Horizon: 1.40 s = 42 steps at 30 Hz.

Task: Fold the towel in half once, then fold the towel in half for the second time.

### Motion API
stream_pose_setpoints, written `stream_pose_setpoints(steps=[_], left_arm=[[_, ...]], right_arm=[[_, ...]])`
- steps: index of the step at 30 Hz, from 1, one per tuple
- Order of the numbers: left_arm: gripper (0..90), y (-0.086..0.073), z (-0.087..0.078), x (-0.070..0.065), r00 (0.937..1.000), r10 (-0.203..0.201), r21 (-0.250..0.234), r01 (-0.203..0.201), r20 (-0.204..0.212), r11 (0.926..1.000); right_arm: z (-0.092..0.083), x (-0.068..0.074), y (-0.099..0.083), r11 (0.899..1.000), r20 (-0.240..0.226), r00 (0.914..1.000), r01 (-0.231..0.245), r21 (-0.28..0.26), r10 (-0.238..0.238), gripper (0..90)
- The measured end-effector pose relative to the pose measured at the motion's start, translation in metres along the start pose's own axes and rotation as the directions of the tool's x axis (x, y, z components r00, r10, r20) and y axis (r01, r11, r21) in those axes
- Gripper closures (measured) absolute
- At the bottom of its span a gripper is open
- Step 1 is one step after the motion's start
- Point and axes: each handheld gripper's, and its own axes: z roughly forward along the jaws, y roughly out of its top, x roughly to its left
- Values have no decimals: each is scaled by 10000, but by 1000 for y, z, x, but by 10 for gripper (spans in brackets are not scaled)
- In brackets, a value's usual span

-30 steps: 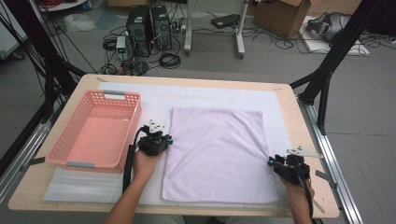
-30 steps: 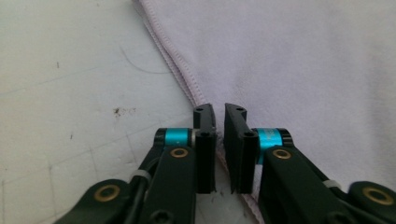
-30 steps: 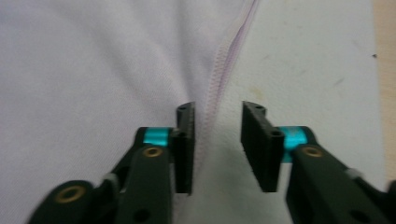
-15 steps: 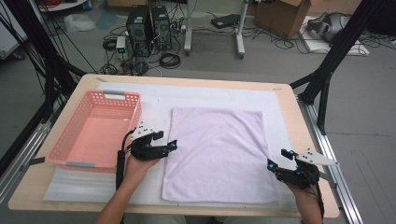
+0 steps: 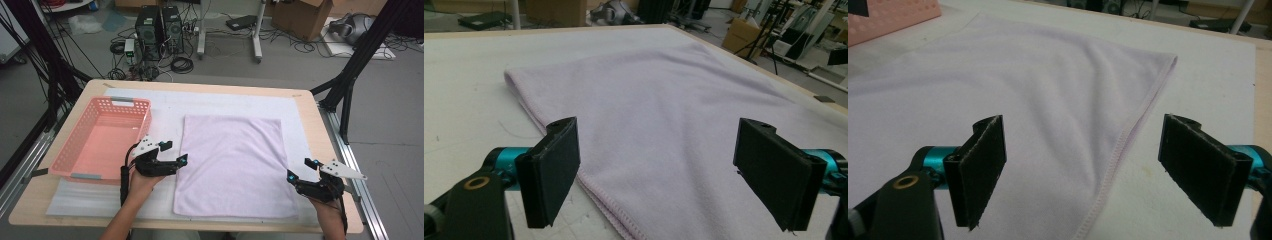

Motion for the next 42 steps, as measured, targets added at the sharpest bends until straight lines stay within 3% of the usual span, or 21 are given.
stream_pose_setpoints(steps=[10, 18, 24, 30, 33, 38, 42], left_arm=[[201, -2, 3, -1, 10000, -5, 157, 4, 63, 9999], [201, -2, 4, 4, 9999, -64, 193, 67, -135, 9998], [202, -2, 7, 6, 9995, -267, 284, 271, -147, 9992], [229, -3, 15, 12, 9977, -574, 370, 588, -365, 9976], [251, -2, 23, 16, 9968, -625, 921, 669, -506, 9935], [277, 9, 37, 22, 9953, -663, 1097, 738, -700, 9912], [356, 21, 48, 32, 9935, -589, 1316, 715, -972, 9887]], right_arm=[[3, 0, -1, 9999, -68, 10000, -24, 164, 25, 179], [9, 0, 1, 9997, -166, 9999, -34, 245, 38, 179], [13, -3, 1, 9993, -202, 9997, -108, 370, 116, 179], [24, -10, 2, 9982, -319, 9989, -338, 502, 354, 179], [31, -12, 4, 9967, -413, 9980, -448, 678, 477, 179], [46, -17, 10, 9953, -471, 9975, -486, 841, 527, 179], [58, -25, 15, 9928, -352, 9977, -544, 1063, 584, 180]])
